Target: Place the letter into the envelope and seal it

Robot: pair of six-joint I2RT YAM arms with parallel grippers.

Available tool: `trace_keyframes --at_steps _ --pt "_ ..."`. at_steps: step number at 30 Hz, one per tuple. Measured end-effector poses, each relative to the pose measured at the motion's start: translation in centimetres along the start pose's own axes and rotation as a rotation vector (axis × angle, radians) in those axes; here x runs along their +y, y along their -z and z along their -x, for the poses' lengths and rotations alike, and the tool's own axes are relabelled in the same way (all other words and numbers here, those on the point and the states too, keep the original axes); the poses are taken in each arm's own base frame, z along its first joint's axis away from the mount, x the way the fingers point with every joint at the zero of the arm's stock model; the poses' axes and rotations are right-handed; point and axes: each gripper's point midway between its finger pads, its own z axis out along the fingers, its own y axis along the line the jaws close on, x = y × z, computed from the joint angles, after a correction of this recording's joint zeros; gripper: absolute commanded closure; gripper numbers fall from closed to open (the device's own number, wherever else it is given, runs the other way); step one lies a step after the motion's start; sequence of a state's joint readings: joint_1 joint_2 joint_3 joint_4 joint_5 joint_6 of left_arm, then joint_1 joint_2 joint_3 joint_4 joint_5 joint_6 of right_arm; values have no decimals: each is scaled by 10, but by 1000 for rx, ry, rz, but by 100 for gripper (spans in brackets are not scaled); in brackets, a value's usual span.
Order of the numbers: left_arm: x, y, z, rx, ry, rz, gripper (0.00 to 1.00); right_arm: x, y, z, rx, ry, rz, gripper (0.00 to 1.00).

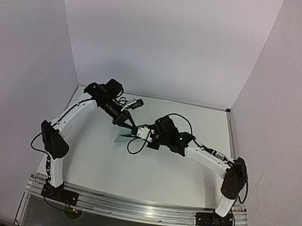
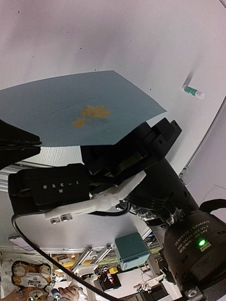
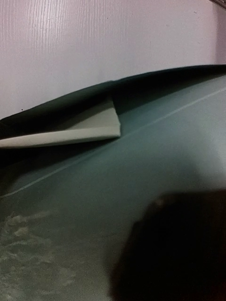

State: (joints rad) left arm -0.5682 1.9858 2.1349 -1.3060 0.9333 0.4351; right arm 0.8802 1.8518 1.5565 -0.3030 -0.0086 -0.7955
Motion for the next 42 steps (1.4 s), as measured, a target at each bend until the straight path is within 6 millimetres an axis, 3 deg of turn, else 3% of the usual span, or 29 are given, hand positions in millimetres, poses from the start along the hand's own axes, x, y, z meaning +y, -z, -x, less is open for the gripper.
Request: trace_keyframes --at_steps 10,17,27,37,42 --pt "2 -7 2 -12 -10 -7 100 6 0 10 -17 -24 36 99" --pt "1 -7 6 -29 -22 -22 100 11 0 16 -35 -26 56 92" --pt "-3 -8 3 -21 -35 -36 100 27 -7 0 3 -1 86 88" --pt "-5 -10 -3 -3 -42 -48 100 28 -5 0 20 -25 94 65" --pt "1 -15 -13 18 -36 -50 100 29 1 6 4 -49 113 64"
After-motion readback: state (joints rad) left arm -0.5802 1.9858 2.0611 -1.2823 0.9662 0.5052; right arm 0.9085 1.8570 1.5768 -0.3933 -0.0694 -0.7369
